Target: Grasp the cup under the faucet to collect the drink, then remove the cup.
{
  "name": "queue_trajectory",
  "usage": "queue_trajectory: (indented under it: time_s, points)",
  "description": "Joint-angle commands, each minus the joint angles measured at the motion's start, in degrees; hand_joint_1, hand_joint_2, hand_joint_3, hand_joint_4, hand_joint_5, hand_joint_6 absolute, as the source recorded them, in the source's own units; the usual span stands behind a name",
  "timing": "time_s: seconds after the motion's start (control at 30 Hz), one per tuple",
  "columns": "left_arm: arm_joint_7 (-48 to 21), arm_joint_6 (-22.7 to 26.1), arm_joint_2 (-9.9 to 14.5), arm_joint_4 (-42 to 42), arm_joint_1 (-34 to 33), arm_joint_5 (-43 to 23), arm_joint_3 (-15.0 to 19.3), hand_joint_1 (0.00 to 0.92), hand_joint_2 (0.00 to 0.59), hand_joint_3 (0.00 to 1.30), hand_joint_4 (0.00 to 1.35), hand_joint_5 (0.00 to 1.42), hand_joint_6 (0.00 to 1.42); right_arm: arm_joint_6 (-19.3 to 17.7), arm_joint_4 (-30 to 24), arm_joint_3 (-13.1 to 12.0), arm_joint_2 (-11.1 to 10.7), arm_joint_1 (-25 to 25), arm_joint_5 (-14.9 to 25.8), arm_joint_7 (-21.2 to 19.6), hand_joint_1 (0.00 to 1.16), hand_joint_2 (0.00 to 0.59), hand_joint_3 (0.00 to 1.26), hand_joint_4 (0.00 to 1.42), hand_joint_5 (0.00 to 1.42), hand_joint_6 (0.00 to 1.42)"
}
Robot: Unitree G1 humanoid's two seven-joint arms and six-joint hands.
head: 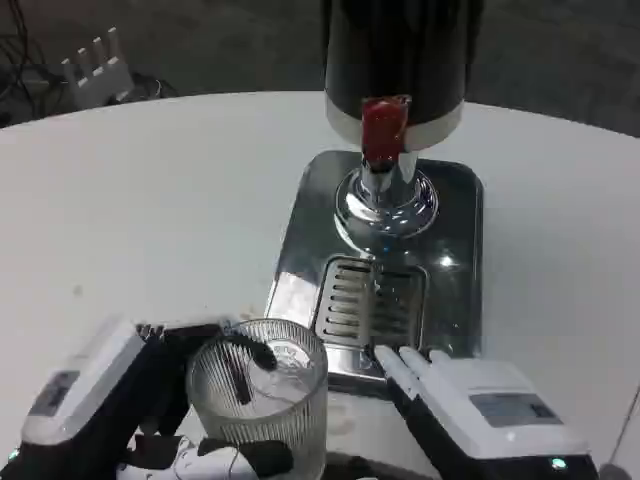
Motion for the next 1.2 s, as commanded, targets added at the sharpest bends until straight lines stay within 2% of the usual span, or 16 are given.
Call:
queue_trajectory:
  time_s: [0.03,0.3,0.73,1.03,1.2]
  points:
    - [0.58,-1.19,-0.34,-0.08,0.45,-0.29,-0.01,0.354,0.229,1.05,1.13,1.3,1.33,-1.13,-0.75,0.31,0.61,0.62,-0.81,0.02,0.34,0.422,0.0,0.0,0.0,0.0]
    - [0.59,-1.13,-0.35,-0.05,0.62,-0.32,0.03,0.353,0.228,1.05,1.13,1.3,1.33,-1.87,-0.94,0.31,1.24,1.07,-2.01,0.18,0.34,0.422,0.02,0.0,0.0,0.0]
    - [1.22,-0.24,-0.96,0.41,-1.1,0.73,-0.3,0.353,0.228,1.05,1.13,1.3,1.33,-1.11,-2.01,-0.92,2.78,2.59,-1.3,0.27,0.34,0.422,0.03,0.0,0.0,0.0]
    - [2.73,1.38,-2.79,3.21,-6.08,3.14,-0.76,0.352,0.228,1.05,1.11,1.3,1.33,-0.89,-3.65,-1.2,3.83,3.85,-1.69,-0.38,0.34,0.422,0.03,0.0,0.0,0.0]
    - [4.72,2.54,-3.06,8.04,-11.8,5.51,-1.62,0.352,0.228,1.05,1.11,1.3,1.35,-1.2,-5.6,-1.8,3.74,5.74,-1.78,-0.62,0.34,0.422,0.03,0.0,0.0,0.0]
